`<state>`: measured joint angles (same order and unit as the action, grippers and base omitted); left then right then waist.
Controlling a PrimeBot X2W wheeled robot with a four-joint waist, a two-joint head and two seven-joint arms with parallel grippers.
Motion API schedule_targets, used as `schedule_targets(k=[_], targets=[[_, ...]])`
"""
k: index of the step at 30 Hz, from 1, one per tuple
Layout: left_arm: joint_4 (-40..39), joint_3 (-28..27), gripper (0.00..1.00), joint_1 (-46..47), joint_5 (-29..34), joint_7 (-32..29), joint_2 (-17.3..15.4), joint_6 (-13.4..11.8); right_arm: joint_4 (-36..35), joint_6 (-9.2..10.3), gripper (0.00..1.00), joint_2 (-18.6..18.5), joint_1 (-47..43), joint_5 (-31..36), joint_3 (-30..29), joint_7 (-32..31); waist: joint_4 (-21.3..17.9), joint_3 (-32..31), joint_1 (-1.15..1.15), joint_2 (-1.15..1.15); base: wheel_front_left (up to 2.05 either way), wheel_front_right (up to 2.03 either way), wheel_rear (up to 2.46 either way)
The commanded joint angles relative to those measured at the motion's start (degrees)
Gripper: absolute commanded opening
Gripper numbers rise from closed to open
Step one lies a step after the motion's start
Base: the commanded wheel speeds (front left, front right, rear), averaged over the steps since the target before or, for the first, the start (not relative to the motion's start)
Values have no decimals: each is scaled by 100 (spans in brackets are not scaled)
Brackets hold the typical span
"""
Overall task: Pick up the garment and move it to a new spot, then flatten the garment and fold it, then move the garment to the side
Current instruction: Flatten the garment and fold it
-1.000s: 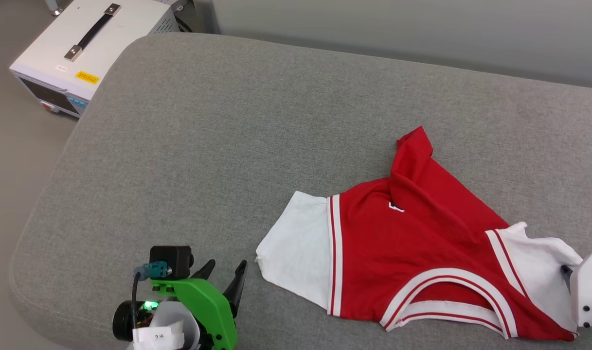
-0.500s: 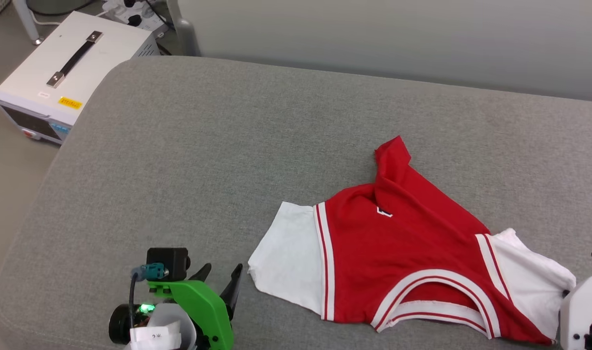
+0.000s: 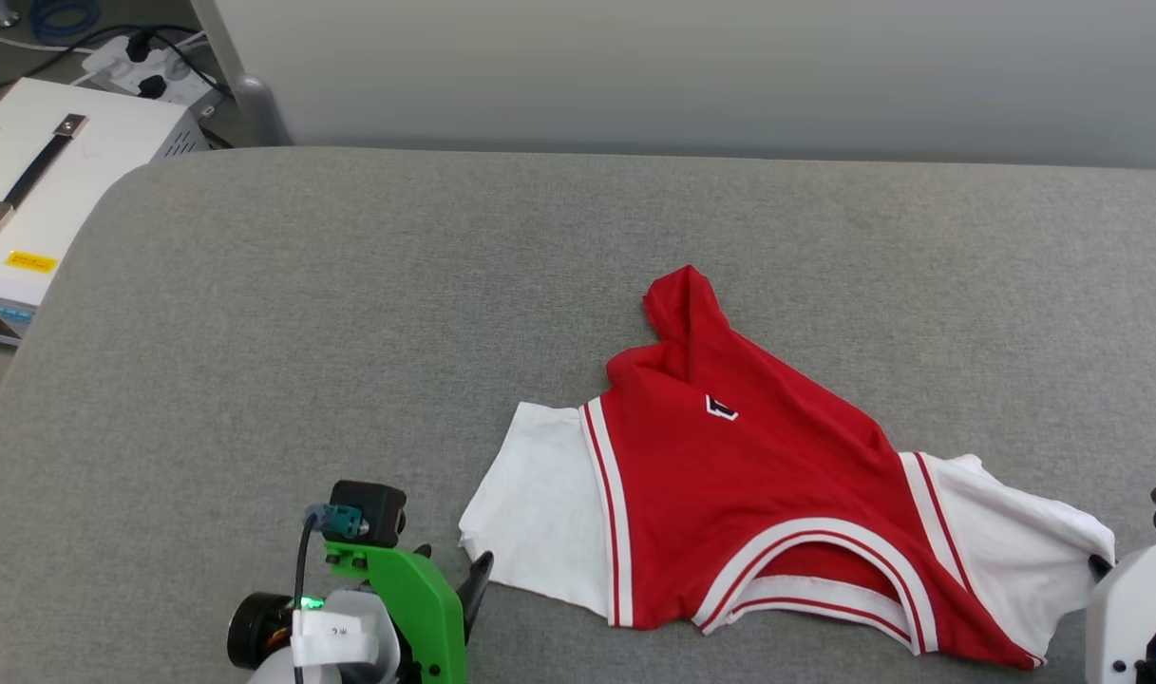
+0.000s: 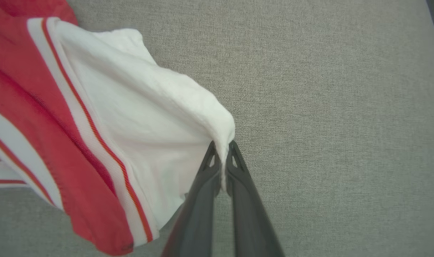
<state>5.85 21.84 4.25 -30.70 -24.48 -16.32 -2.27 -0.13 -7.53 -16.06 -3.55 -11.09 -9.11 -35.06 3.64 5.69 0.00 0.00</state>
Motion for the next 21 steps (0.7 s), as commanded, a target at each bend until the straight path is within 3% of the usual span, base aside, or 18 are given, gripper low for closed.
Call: schedule_targets(k=[1, 10, 18, 19, 20, 21], targets=[[48, -3, 100, 215, 61, -51, -41, -42, -75, 4, 0, 31, 13, 3, 22, -2, -148, 158, 0, 0, 0, 0, 0], [695, 132, 100, 733, 324, -453, -46, -306, -199, 4, 0, 47, 173, -60, 160, 21, -349, 393, 0, 0, 0, 0, 0], [1314, 379, 100, 874, 285, -598, 76, -102, -128, 4, 0, 24, 254, -80, 245, 100, -405, 495, 0, 0, 0, 0, 0], [1393, 463, 71, 866, 307, -680, 67, -48, -116, 4, 0, 21, 260, -82, 257, 107, -405, 495, 0, 0, 0, 0, 0], [1464, 593, 0, 837, 322, -805, 60, 55, -100, 4, 0, 15, 265, -84, 272, 114, -402, 490, 0, 0, 0, 0, 0], [1490, 659, 0, 804, 282, -882, 84, 136, -88, 4, 0, 11, 271, -88, 280, 118, -396, 486, 0, 0, 0, 0, 0]])
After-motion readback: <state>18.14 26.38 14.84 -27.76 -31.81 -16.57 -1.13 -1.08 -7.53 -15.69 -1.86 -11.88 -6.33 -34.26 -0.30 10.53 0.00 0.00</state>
